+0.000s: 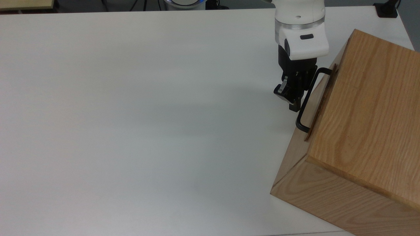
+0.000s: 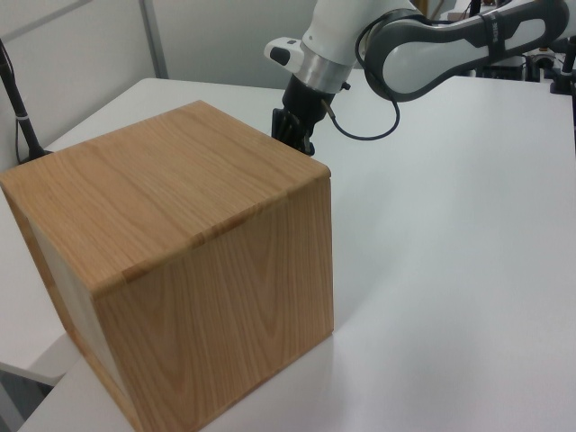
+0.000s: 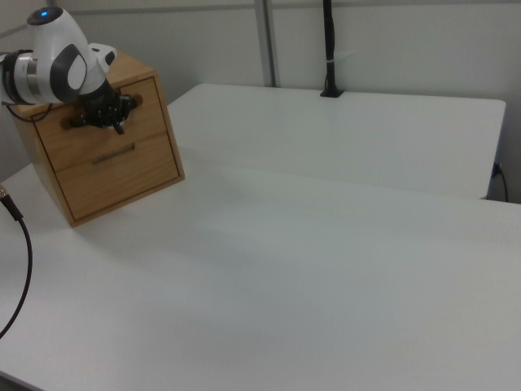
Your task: Close the drawer by sliding it
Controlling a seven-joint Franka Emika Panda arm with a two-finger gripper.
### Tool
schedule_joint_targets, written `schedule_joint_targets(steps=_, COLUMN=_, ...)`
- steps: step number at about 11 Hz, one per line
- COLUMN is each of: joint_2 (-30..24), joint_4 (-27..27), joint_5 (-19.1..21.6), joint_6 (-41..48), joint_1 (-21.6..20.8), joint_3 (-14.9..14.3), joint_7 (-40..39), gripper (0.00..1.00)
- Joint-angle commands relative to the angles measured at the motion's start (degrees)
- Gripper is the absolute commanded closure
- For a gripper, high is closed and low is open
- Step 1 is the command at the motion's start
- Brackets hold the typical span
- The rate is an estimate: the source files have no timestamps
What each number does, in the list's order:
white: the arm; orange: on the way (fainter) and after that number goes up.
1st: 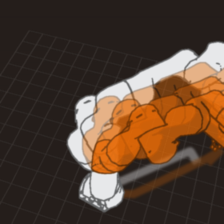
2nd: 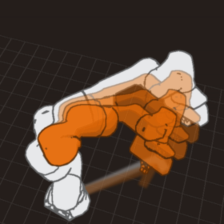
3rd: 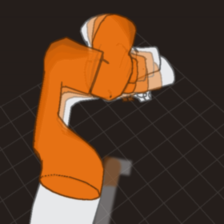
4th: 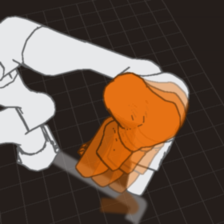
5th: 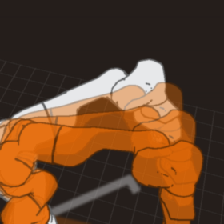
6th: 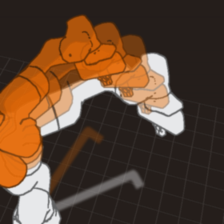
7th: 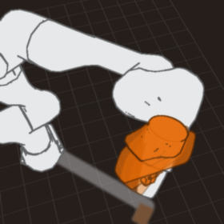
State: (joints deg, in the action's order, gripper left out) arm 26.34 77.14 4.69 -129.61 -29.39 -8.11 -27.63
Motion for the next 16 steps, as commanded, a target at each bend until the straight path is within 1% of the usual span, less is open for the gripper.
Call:
schedule_joint_targets(steps=1, joint_2=-5.75, joint_4=5.01, joint_5=2.60, joint_6=0.13, joint_1=1.42, joint_3=-0.24, joint_7=3.10, gripper=0.90)
schedule_joint_targets(steps=2, joint_2=-9.43, joint_4=7.48, joint_5=2.60, joint_6=4.76, joint_1=4.31, joint_3=0.11, joint_7=3.20, gripper=0.84)
schedule_joint_targets(steps=3, joint_2=-12.51, joint_4=7.85, joint_5=2.51, joint_6=10.72, joint_1=6.86, joint_3=1.42, joint_7=3.28, gripper=0.82)
schedule_joint_targets(steps=4, joint_2=-15.07, joint_4=7.85, joint_5=2.34, joint_6=16.96, joint_1=10.28, joint_3=2.04, joint_7=3.29, gripper=0.80)
schedule_joint_targets(steps=6, joint_2=-19.99, joint_4=8.29, joint_5=1.72, joint_6=28.56, joint_1=18.36, joint_3=5.11, joint_7=3.37, gripper=0.75)
schedule_joint_targets(steps=7, joint_2=-22.10, joint_4=9.69, joint_5=1.37, joint_6=32.45, joint_1=21.01, joint_3=5.30, joint_7=4.42, gripper=0.75)
schedule_joint_targets(steps=8, joint_2=-24.39, joint_4=11.70, joint_5=0.24, joint_6=34.58, joint_1=23.39, joint_3=5.39, joint_7=8.52, gripper=0.66)
schedule_joint_targets(steps=9, joint_2=-26.41, joint_4=13.11, joint_5=-0.03, joint_6=37.12, joint_1=25.93, joint_3=5.30, joint_7=13.78, gripper=0.49)
schedule_joint_targets(steps=10, joint_2=-27.56, joint_4=13.91, joint_5=-1.43, joint_6=38.28, joint_1=27.87, joint_3=5.30, joint_7=16.88, gripper=0.24)
schedule_joint_targets(steps=11, joint_2=-28.01, joint_4=13.92, joint_5=-4.92, joint_6=38.81, joint_1=28.24, joint_3=5.30, joint_7=19.61, gripper=0.00)
schedule_joint_targets(steps=12, joint_2=-28.01, joint_4=13.92, joint_5=-7.39, joint_6=39.08, joint_1=27.98, joint_3=5.04, joint_7=20.68, gripper=0.00)
schedule_joint_targets(steps=14, joint_2=-27.75, joint_4=13.83, joint_5=-7.86, joint_6=38.90, joint_1=27.45, joint_3=3.46, joint_7=20.86, gripper=0.00)
schedule_joint_targets(steps=16, joint_2=-27.14, joint_4=13.74, joint_5=-7.77, joint_6=38.99, joint_1=27.45, joint_3=3.37, joint_7=20.95, gripper=0.00)
